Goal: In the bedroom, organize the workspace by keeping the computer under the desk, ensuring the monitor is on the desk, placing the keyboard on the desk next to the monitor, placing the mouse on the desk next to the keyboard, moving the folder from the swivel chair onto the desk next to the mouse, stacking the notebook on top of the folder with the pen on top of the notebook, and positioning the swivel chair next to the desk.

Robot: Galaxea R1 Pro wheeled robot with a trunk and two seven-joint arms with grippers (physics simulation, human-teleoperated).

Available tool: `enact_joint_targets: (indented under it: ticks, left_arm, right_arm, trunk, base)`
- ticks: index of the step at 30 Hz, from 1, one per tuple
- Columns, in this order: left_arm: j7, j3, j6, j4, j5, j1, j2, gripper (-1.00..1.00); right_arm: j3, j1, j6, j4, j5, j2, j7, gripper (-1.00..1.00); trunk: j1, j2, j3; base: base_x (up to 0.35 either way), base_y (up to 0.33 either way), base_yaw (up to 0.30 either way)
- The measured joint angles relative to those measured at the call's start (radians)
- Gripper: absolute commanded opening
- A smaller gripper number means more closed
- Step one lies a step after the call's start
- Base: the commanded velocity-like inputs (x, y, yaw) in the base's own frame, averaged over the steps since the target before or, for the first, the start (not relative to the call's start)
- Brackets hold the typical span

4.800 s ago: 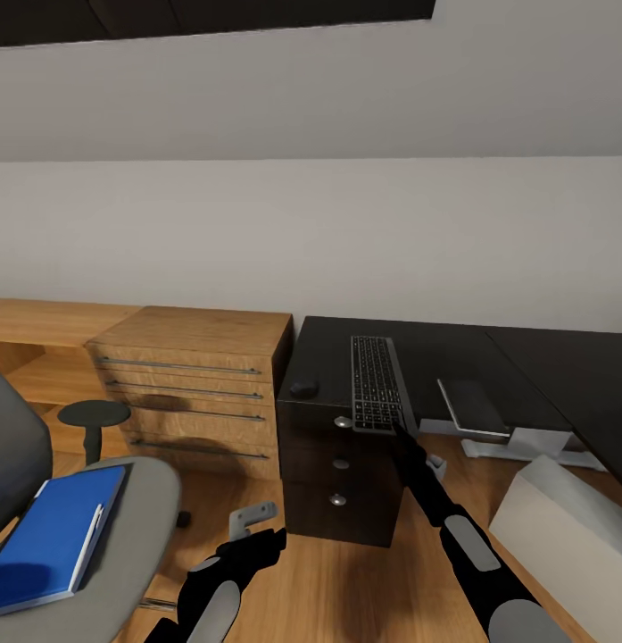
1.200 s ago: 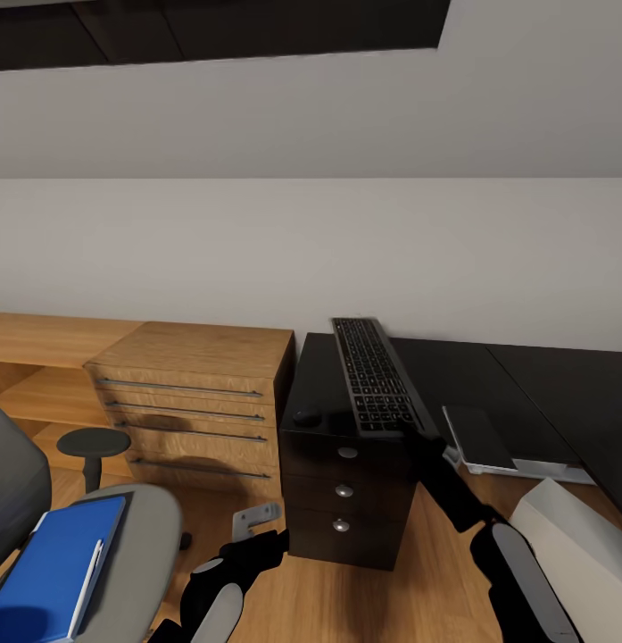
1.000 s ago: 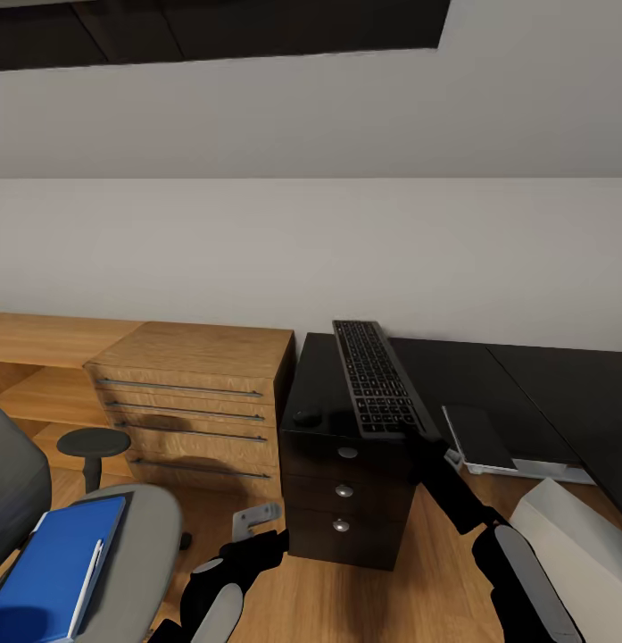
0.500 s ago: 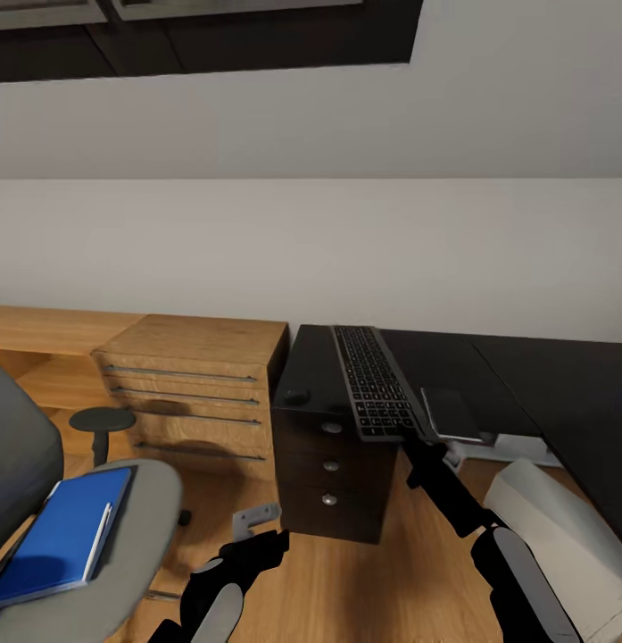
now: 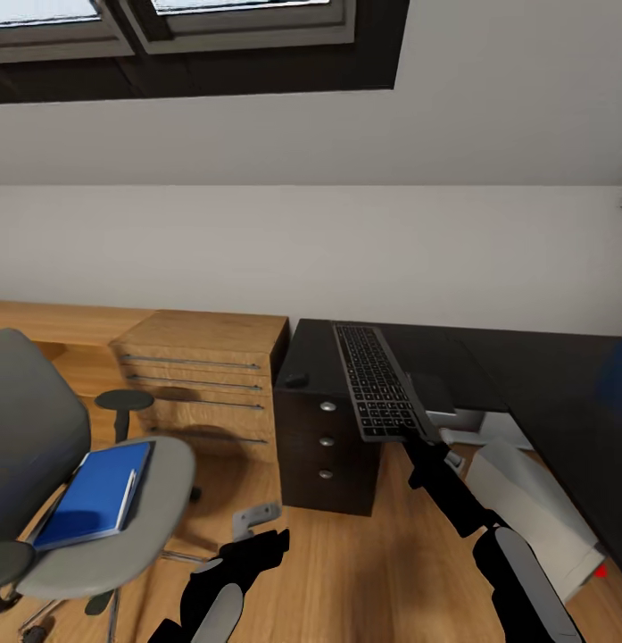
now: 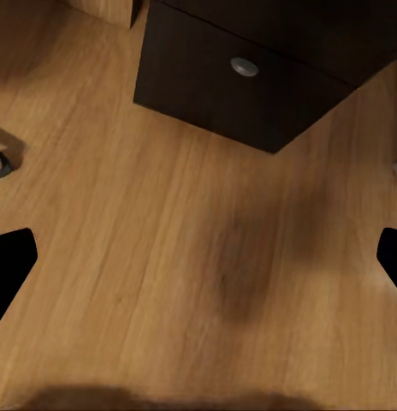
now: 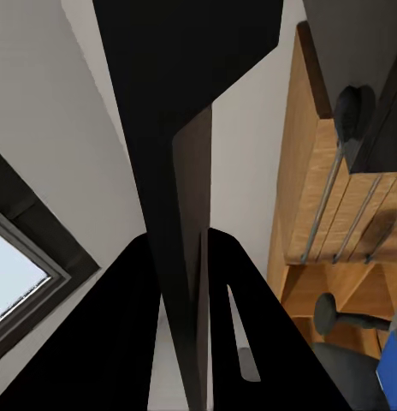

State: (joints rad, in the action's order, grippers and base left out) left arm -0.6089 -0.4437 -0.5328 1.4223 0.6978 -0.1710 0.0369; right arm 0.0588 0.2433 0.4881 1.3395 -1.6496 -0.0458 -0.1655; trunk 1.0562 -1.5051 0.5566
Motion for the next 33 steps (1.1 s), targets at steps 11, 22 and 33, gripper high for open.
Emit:
enact_joint_targets:
  ticks: [11, 22, 33]
  left_arm:
    - [0.000, 0.000, 0.000, 0.000, 0.000, 0.000, 0.000, 1.00]
    - [0.000, 0.000, 0.000, 0.000, 0.000, 0.000, 0.000, 1.00]
    - [0.000, 0.000, -0.002, 0.000, 0.000, 0.000, 0.000, 1.00]
  right_arm:
    - [0.000, 0.000, 0.000, -0.001, 0.001, 0.000, -0.001, -1.00]
    - [0.000, 0.000, 0.000, -0.001, 0.002, 0.000, -0.001, -1.00]
    - [0.000, 0.000, 0.000, -0.002, 0.003, 0.000, -0.003, -1.00]
  trunk:
    - [-0.042, 0.077, -0.034]
    - [-0.084, 0.154, -0.069]
    - [-0.127, 0.231, -0.103]
  base:
    - [-0.335, 0.000, 0.000]
    - [-0.335, 0.000, 0.000]
    - [-0.335, 0.000, 0.000]
